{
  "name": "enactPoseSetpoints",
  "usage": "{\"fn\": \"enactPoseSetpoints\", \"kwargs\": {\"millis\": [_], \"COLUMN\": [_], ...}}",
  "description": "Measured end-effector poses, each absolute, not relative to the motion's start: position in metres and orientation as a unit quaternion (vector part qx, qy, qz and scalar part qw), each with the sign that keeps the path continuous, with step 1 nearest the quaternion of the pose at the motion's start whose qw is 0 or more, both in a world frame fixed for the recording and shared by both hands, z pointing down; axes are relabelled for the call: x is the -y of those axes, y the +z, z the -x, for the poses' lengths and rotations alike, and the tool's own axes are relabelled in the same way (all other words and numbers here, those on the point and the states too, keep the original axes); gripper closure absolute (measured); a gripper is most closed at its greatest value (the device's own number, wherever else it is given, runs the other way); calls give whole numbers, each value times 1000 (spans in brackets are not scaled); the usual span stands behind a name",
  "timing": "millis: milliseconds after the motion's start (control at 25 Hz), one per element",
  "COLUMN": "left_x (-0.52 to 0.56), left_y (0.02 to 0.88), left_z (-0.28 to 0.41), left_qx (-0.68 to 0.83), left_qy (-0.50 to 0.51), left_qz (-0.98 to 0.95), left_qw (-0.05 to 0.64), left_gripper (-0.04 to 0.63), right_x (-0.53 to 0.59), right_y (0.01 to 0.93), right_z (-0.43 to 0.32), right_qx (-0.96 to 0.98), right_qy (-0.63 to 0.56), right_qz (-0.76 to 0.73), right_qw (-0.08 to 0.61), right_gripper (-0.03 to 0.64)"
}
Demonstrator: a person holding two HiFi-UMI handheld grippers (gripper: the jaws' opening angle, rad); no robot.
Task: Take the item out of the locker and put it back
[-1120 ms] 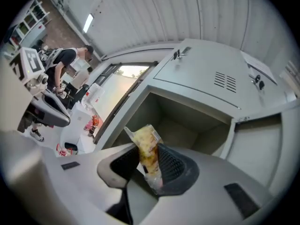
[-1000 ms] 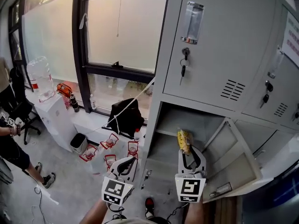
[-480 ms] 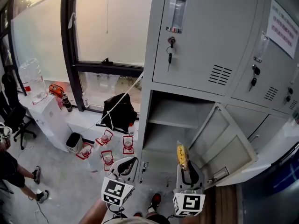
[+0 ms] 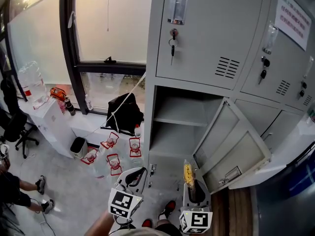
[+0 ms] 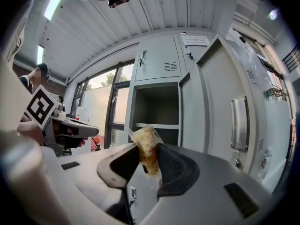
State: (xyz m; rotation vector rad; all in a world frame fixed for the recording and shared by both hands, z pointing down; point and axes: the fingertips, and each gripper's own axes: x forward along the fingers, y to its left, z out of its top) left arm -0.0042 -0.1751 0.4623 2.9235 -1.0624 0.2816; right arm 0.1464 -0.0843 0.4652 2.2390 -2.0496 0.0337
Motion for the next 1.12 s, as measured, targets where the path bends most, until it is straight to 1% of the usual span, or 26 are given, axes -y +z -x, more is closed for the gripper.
{"fn": "enactPoseSetpoints", "kwargs": {"millis": [240, 1120], "left_x": [165, 162], "left_y": [470, 471], "left_z": [5, -5], "left_qx": [339, 342], "left_qy": [97, 99], "left_qz": [-936, -934], "left_qw": [16, 15], "left_gripper": [574, 574], "right_x": [76, 72], "right_y": [475, 482], "right_z": [-140, -148], "right_qx": [677, 678], "right_qy": [29, 35], "right_qz": [-734, -733], "right_qw": [48, 48], "right_gripper": [489, 489]}}
